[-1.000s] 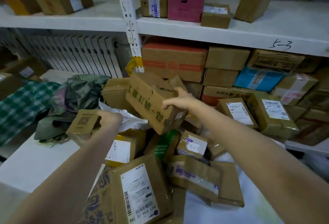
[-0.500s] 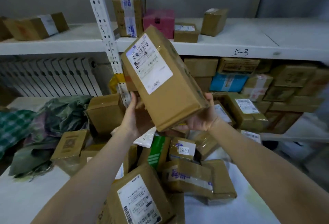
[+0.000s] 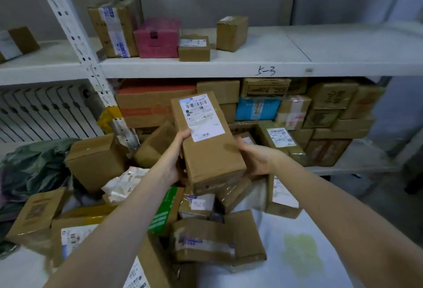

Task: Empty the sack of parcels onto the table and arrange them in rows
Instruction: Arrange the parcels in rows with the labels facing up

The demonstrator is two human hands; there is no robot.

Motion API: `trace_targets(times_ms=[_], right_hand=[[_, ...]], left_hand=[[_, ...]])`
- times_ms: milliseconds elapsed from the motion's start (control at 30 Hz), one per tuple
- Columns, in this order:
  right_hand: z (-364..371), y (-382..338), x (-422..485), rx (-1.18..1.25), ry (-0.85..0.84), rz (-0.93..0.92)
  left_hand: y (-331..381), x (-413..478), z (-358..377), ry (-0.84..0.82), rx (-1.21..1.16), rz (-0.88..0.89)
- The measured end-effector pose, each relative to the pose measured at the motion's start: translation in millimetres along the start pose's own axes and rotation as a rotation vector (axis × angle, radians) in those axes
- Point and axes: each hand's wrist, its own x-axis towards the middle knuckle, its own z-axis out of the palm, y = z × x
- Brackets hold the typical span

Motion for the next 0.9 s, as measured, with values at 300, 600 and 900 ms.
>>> trace_targets(times_ms=[300, 600, 900], right_hand=[[-77, -11, -1, 0.287, 0.227, -0.083], [-112, -5, -5, 0.113, 0.087, -0.018], [-117, 80, 7, -0.799, 0.931, 0.375]], left_hand=[[-7, 36, 52, -0.014, 0.000, -0.041], [-26, 57, 101, -0.064, 0.087, -0.014], [-54, 69, 91, 0.043, 0.020, -0.176]])
